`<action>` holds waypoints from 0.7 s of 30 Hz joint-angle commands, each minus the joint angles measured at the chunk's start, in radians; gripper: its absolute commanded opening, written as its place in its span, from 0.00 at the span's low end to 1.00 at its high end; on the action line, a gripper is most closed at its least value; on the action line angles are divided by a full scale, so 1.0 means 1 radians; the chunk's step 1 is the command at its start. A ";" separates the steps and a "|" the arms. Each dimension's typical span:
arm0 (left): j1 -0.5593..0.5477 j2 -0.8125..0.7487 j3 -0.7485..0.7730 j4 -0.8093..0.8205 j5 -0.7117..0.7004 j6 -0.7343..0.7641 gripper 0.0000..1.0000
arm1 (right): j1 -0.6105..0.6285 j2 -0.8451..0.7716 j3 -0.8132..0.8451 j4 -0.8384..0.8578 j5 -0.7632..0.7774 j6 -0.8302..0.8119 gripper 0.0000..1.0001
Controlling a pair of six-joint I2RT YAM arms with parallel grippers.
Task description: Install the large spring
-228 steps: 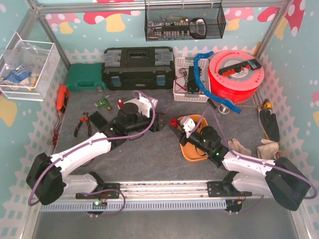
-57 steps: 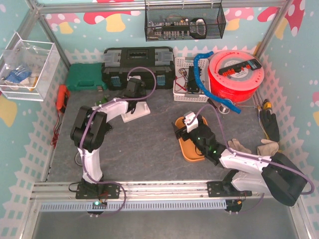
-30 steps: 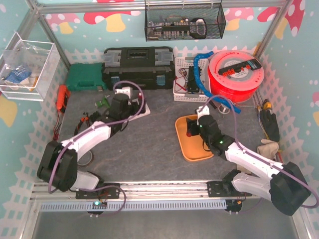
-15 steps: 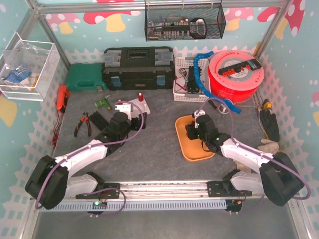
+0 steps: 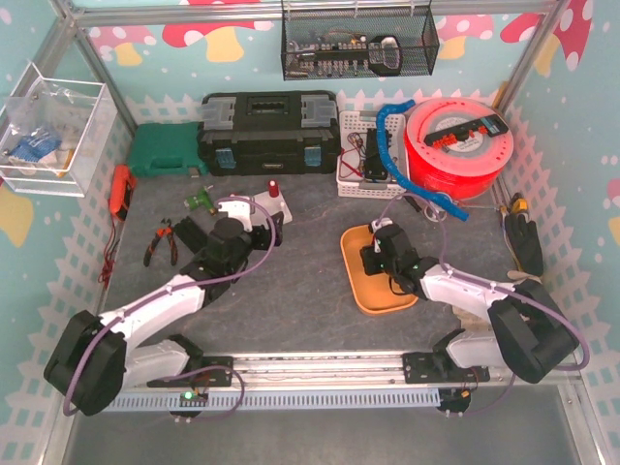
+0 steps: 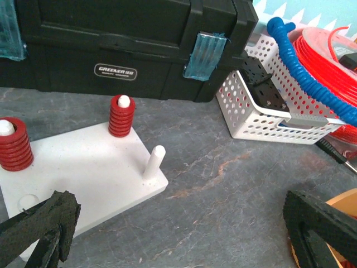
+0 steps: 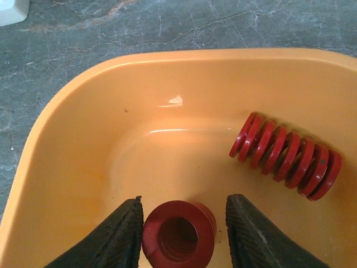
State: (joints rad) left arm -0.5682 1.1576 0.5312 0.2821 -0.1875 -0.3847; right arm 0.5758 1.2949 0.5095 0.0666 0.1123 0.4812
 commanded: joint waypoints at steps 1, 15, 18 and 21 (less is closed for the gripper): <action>-0.003 -0.027 -0.017 0.020 -0.023 0.017 0.99 | -0.002 0.007 0.027 -0.022 0.005 -0.025 0.43; -0.004 -0.035 -0.017 0.020 -0.008 0.016 0.99 | -0.001 0.035 -0.041 0.107 -0.006 -0.103 0.46; -0.003 -0.035 -0.017 0.019 -0.008 0.014 0.99 | -0.002 0.027 -0.083 0.194 0.012 -0.089 0.46; -0.004 -0.029 -0.016 0.019 0.000 0.014 0.99 | -0.001 0.026 -0.109 0.247 0.008 -0.069 0.45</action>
State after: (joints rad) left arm -0.5682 1.1378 0.5297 0.2829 -0.1909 -0.3851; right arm 0.5758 1.3216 0.4309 0.1913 0.1139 0.3889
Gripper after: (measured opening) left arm 0.990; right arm 0.450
